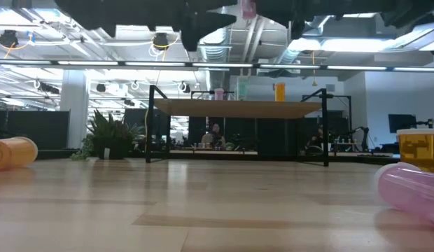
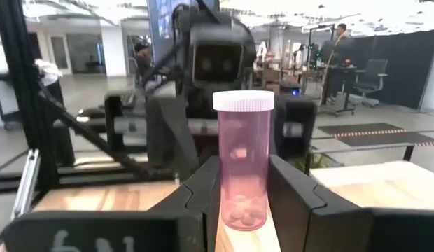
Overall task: Pick and place medicine bottles onto shelf by color
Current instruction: Put the right pink pill bottle on the shelf aligned with the other pink pill bottle
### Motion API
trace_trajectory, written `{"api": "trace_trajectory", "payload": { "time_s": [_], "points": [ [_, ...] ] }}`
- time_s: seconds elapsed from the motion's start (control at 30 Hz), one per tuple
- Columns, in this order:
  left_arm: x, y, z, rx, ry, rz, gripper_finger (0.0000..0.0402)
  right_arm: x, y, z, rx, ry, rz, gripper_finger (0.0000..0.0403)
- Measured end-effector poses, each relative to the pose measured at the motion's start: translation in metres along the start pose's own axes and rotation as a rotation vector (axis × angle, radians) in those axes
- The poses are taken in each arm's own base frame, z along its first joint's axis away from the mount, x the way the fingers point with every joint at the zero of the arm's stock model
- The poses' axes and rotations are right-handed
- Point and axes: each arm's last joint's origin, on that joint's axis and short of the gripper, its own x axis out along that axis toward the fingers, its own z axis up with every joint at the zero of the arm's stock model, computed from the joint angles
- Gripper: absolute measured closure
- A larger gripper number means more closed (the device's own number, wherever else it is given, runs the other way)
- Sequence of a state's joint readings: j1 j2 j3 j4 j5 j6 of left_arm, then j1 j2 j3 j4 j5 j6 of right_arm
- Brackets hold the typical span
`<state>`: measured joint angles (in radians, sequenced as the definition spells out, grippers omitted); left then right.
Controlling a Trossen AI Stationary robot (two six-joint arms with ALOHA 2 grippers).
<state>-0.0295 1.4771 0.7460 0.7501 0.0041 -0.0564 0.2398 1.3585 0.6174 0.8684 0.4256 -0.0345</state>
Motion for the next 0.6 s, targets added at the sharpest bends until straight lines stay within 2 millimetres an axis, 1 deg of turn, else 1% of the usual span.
{"api": "trace_trajectory", "payload": {
  "time_s": [0.2, 0.37, 0.47, 0.6],
  "points": [
    [-0.009, -0.008, 0.011, 0.026, 0.003, 0.056, 0.0196, -0.001, -0.001, -0.008, -0.039, 0.084, -0.035, 0.0285],
    [-0.010, -0.014, 0.012, 0.036, -0.004, 0.118, 0.0193, -0.002, -0.003, -0.016, -0.085, 0.165, -0.102, 0.0285],
    [-0.010, -0.016, 0.010, 0.053, 0.011, 0.131, 0.0179, -0.003, -0.004, -0.018, -0.101, 0.187, -0.117, 0.0285],
    [-0.010, -0.015, 0.009, 0.055, 0.026, 0.136, 0.0142, -0.003, -0.004, -0.019, -0.106, 0.198, -0.118, 0.0285]
  ]
}}
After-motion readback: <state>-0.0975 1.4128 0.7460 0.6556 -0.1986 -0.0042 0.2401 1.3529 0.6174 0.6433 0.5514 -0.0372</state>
